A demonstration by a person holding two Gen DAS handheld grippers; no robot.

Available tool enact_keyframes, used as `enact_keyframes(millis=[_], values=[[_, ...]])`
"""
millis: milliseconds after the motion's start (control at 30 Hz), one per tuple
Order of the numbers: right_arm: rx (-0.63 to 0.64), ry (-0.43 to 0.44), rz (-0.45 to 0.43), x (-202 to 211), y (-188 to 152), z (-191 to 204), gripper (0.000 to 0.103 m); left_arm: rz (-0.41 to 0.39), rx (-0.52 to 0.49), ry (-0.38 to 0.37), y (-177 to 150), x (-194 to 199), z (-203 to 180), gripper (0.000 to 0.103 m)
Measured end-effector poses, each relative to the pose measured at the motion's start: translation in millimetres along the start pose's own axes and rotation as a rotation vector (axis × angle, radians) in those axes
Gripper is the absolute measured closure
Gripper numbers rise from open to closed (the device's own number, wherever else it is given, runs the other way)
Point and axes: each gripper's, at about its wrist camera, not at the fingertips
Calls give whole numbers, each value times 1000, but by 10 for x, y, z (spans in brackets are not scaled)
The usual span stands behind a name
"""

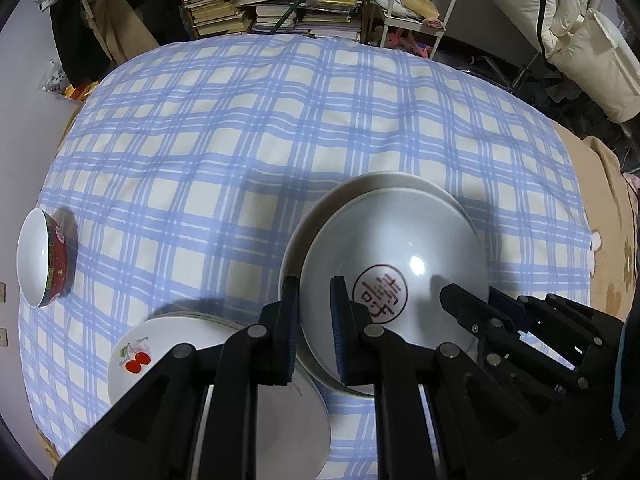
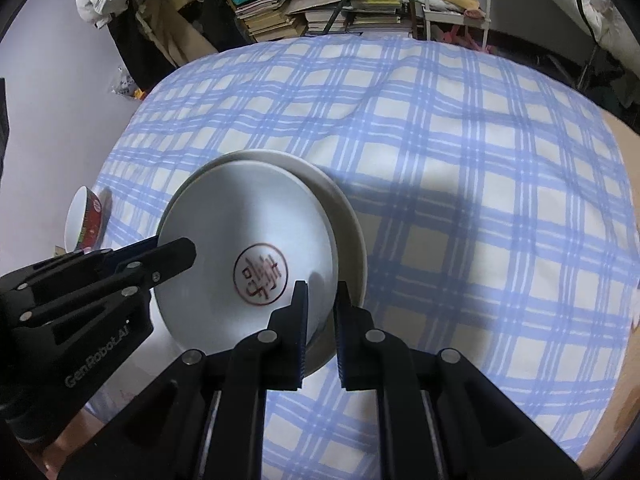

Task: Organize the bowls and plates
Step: 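Lift the red-logo bowl with both grippers and carry it over the white bowl, then lower the red-logo bowl into the white bowl with both grippers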

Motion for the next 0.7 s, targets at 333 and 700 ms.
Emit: enact_keyframes(millis=[333, 700], values=[[-13, 13, 13, -11, 17, -40, 90, -7, 8, -9, -29, 68, 24, 89], [15, -4, 3, 24, 29, -10, 90, 1, 9, -17, -26, 115, 50, 89]])
Point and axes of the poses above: each gripper's, at about its wrist camera, not at the fingertips, and x roughly against the way its jaws point, z to its left, y to its top, and after that the axes turned 12 degrees about -z, right-handed
